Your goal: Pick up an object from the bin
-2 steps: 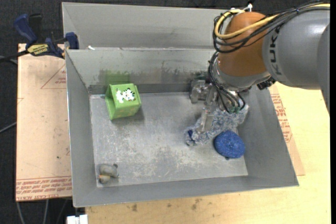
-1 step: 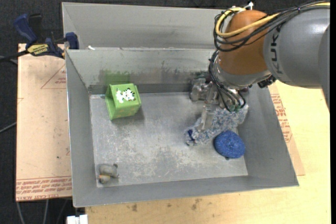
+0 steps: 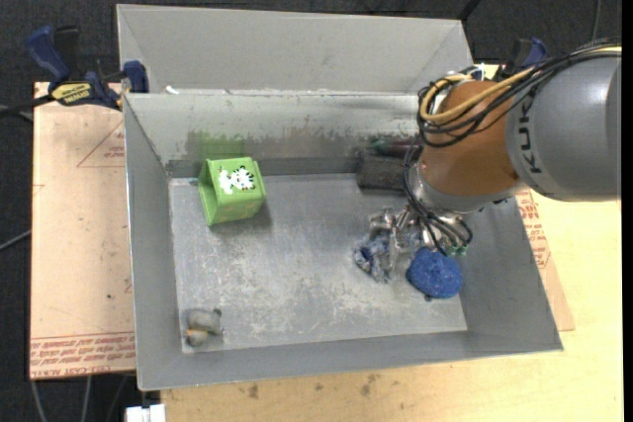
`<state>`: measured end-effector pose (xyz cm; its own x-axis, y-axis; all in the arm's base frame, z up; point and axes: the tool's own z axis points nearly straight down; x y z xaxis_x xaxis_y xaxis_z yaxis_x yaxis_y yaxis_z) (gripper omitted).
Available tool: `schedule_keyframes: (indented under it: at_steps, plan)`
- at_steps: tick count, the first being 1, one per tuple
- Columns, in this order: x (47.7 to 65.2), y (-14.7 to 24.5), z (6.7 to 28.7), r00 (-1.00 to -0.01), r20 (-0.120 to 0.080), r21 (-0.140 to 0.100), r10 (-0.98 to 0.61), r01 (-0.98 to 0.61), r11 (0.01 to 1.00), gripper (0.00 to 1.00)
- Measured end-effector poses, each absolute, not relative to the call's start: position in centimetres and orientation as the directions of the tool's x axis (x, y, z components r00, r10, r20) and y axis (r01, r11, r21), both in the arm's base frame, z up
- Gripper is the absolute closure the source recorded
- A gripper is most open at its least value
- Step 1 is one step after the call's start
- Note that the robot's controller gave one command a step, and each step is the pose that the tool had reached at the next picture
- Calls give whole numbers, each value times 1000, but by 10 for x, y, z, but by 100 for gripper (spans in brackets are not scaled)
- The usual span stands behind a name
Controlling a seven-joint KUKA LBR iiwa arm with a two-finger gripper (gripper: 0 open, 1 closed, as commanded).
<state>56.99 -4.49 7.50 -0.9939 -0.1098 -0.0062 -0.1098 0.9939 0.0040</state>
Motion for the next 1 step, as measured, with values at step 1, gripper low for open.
schedule_keyframes:
  at_steps: [1]
  plan:
    - [570,-45,75,-994,-7,4,-110,-110,994,100]
